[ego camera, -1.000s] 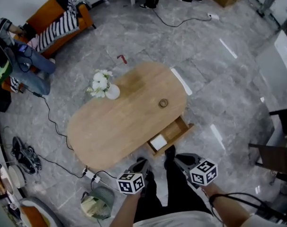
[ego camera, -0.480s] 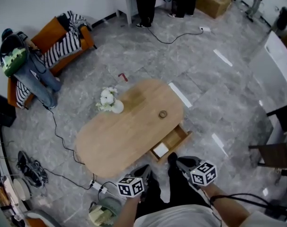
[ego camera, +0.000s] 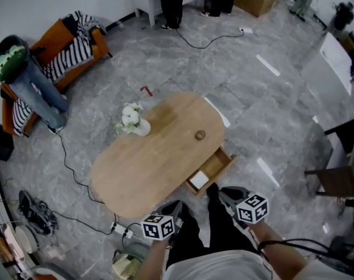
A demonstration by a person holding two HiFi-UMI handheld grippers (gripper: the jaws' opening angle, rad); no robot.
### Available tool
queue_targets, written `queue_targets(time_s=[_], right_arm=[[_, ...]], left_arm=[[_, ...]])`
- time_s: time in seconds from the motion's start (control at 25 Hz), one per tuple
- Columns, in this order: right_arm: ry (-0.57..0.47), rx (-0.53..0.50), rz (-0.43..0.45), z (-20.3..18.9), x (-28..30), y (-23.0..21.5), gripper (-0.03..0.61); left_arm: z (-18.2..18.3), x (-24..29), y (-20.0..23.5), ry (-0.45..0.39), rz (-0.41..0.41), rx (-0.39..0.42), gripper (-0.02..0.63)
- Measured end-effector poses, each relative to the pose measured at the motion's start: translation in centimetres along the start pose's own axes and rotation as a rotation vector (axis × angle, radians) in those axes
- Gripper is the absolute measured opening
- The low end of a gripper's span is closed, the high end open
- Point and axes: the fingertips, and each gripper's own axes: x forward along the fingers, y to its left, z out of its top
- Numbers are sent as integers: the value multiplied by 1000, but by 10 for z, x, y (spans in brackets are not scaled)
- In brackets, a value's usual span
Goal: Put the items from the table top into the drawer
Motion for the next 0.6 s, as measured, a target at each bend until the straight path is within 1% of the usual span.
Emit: queue_targets(time_s=[0.2, 0.32, 0.44, 0.6], right_arm=[[-40, 47, -55, 6, 9, -14, 63], [-32, 47, -71, 10, 20, -21, 64], [-11, 32, -64, 16, 31, -30, 64], [21, -2, -30, 28, 49, -46, 71]], left_arm=[[0, -4, 14, 26, 8, 14, 2], [0, -7, 25, 33, 28, 8, 2], [0, -6, 35, 24, 56, -24, 2], [5, 1, 43, -10, 88, -69, 2]])
